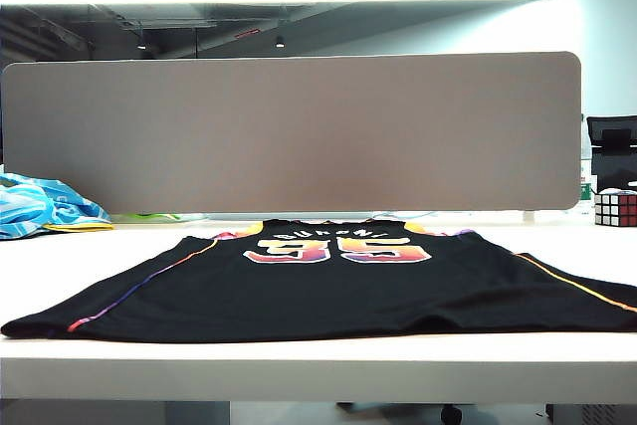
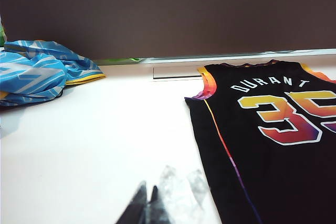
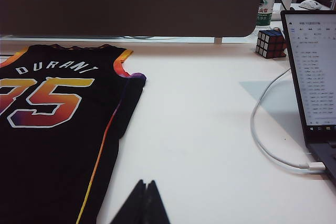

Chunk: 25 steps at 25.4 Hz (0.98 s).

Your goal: Fold the bottom side of the basketball jersey horizontally towards the center, about one-third of the way, and then fold the bottom of the basketball jersey up towards the top, creating a neat rectangle.

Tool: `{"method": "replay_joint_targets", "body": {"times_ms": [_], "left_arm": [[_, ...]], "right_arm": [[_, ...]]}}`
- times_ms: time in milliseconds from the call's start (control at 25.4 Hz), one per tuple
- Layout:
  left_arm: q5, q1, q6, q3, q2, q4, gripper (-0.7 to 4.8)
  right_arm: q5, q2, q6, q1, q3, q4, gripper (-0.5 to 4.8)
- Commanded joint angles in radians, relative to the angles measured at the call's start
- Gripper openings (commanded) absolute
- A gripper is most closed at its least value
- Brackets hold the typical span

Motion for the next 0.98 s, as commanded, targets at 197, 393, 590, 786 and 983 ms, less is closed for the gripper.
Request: {"method": "replay_joint_targets", "body": {"times_ms": [197, 393, 590, 786, 983], "left_arm": [[-0.003, 0.001, -0.003, 0.005, 0.0, 0.029, -0.04], [-0.003, 0.001, -0.003, 0.005, 0.0, 0.04, -0.04], [0.018, 0.001, -0.237, 0.005, 0.0, 0.049, -0.05], [0.078, 0.001, -0.55, 0.024, 0.019, -0.035, -0.05], [0.114, 0.001, -0.623, 0.134, 0.184, -0.2, -0.05]], "right_arm": [[0.005, -0.002, 0.003, 0.0, -0.006, 0.017, -0.01], [0.005, -0.002, 0.003, 0.0, -0.006, 0.017, -0.01], [-0.037, -0.002, 0.139, 0.0, -0.006, 0.031, -0.01], [-0.252, 0.011, 0.422, 0.001, -0.005, 0.014, -0.03], [-0.27, 0.083, 0.561, 0.0, 0.024, -0.092, -0.05]]}}
